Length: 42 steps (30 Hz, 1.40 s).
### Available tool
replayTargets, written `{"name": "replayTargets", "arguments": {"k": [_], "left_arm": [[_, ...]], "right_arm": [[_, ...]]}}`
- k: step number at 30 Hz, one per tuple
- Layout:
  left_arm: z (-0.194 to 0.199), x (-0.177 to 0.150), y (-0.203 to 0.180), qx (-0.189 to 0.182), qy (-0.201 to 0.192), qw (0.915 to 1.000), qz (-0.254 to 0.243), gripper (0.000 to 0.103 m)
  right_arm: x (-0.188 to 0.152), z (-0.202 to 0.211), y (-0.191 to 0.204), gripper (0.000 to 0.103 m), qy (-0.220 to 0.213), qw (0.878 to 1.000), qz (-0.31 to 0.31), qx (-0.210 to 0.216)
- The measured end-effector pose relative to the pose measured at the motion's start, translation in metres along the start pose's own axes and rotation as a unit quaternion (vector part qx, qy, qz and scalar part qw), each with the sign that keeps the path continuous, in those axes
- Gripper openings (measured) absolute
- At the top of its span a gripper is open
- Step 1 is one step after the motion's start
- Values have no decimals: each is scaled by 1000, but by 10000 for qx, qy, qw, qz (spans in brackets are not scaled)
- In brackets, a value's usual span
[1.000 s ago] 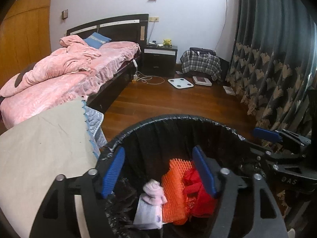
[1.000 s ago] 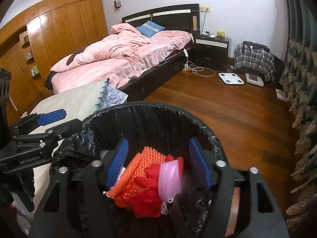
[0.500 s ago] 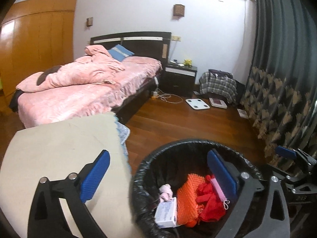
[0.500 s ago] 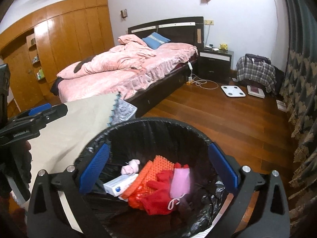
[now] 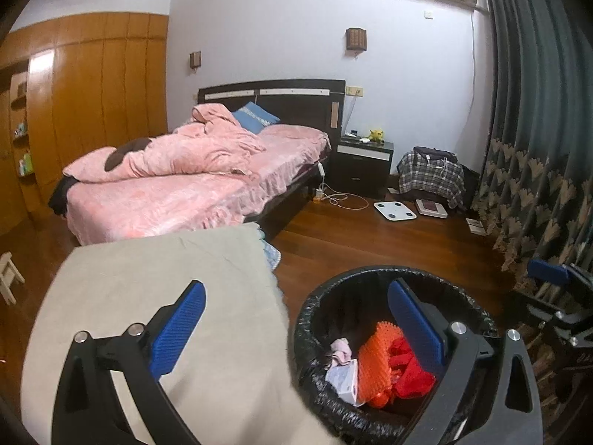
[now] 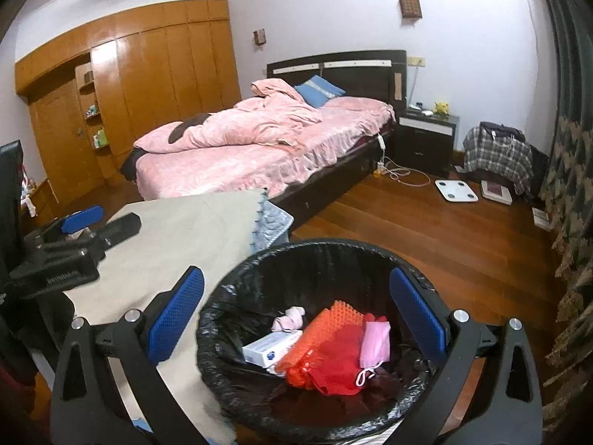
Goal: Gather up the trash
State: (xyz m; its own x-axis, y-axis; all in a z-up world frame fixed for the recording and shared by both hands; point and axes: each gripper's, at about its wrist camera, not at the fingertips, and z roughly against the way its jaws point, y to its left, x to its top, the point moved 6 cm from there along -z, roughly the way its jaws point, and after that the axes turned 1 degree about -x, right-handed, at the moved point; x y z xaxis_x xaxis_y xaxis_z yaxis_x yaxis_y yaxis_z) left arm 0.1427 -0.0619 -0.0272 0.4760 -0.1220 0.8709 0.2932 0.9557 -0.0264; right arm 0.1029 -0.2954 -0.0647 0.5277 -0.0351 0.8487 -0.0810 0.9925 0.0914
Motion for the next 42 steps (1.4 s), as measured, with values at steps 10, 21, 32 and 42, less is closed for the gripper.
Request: {"name": "replayTargets", "arguments": {"k": [10,21,32,42], "left_arm": [[34,-13,2,79,-113,9999,-45,97],[49,-24,7,153,-113,9998,15,97],[58,-28,13,181,-127,9997,93,97],[59,-28,14,174,-118,9997,96,97]], "right_arm": [[7,18,21,98,-22,9999,36,159],[1,23,39,98,11,9996,136,243],[-2,22,43,98,39,9996,141,240],[-1,22,44,98,39,9996,139,237]]}}
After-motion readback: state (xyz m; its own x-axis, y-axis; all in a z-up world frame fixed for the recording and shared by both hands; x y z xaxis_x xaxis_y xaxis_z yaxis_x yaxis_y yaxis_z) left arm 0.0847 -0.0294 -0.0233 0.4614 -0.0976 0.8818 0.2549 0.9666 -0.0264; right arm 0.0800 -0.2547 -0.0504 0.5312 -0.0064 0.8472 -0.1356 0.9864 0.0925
